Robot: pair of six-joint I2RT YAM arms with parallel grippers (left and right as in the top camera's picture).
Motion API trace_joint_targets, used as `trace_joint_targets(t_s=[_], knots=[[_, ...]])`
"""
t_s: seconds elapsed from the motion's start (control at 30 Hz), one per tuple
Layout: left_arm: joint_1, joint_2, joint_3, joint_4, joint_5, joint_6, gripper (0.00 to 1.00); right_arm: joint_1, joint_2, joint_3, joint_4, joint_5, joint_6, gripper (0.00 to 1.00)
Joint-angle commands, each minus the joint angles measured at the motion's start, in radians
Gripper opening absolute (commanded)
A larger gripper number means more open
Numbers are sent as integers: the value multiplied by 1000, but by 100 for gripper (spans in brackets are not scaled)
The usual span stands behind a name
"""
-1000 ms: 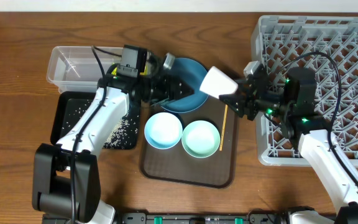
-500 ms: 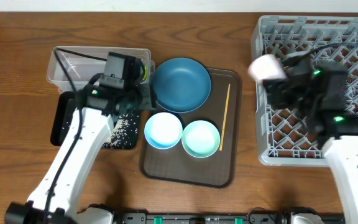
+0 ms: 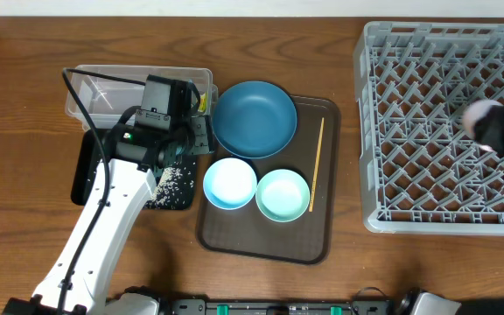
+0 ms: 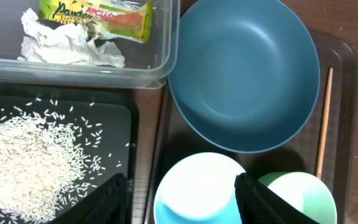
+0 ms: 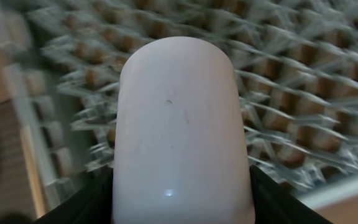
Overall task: Sort waste into correct bins and load items into the dishwasher rack
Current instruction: 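Place the pink cup upside down in the dish rack with the right gripper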
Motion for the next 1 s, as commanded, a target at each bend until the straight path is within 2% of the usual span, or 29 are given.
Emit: trace_joint_targets(t_s=[0.0,0.4,0.73,0.77,0.83,0.87,0.97], knots=[[3,-6,10,-4,-20,17,58,-78,72,64,-14,69,31,1],[2,-5,10,-4,-20,17,58,-247,202,76,1,145,52,1],[3,-5,10,-4,-20,17,58,-277,305,75,-32,142,64,1],[3,-5,10,-5,-20,17,58,-277,316,75,-32,142,64,4],[3,-5,10,-5,-20,17,58,-277,334,75,-27,140,64,19],[2,-5,10,-5,-20,17,58,-277,340,75,-24,135,65,35],[2,-5,10,-5,-20,17,58,-277,340,76,0,90,64,65]])
